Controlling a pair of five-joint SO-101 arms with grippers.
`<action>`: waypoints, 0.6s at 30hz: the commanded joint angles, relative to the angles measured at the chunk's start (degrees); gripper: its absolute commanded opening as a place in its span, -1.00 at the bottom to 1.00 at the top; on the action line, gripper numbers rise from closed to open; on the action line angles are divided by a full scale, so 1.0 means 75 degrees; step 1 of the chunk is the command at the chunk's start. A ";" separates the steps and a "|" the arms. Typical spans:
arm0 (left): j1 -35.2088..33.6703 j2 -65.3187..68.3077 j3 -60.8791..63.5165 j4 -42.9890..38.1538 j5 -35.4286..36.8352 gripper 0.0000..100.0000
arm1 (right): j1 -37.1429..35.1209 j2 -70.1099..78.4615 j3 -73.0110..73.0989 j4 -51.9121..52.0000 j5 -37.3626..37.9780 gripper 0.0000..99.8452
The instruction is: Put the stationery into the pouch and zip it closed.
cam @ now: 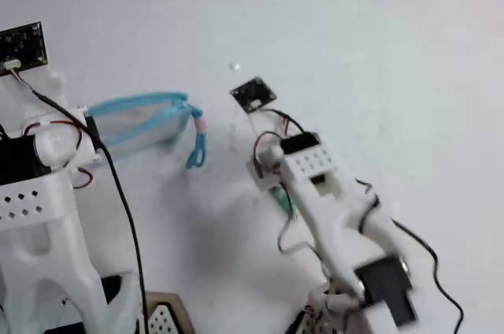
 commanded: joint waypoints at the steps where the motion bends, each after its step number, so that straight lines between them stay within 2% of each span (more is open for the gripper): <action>1: 0.0006 -0.0064 -0.0105 -0.0094 0.0000 -0.96 | -0.0088 0.1272 -0.0762 0.0369 -0.0059 -0.43; 8: 0.0006 -0.0064 -0.0105 -0.0094 -0.0012 -0.96 | -0.0064 0.2714 -0.1313 0.0346 -0.0188 -0.50; 10: 0.0006 -0.0064 -0.0105 -0.0094 -0.0012 -0.96 | -0.0053 0.2725 -0.1512 0.0369 -0.0399 -0.69; 12: 0.0006 -0.0064 -0.0105 -0.0094 -0.0012 -0.96 | -0.0053 0.2702 -0.1676 0.0440 -0.0316 -0.96; 13: 0.0006 -0.0064 -0.0105 -0.0094 -0.0012 -0.96 | -0.0041 0.2632 -0.1747 0.0592 -0.0258 -0.98; 15: 0.0006 -0.0064 -0.0105 -0.0094 -0.0012 -0.96 | -0.0029 0.2315 -0.1852 0.0979 -0.0352 -0.89; 18: 0.0006 -0.0064 -0.0105 -0.0094 -0.0023 -0.96 | -0.0018 0.1237 -0.2239 0.1694 -0.0527 -0.97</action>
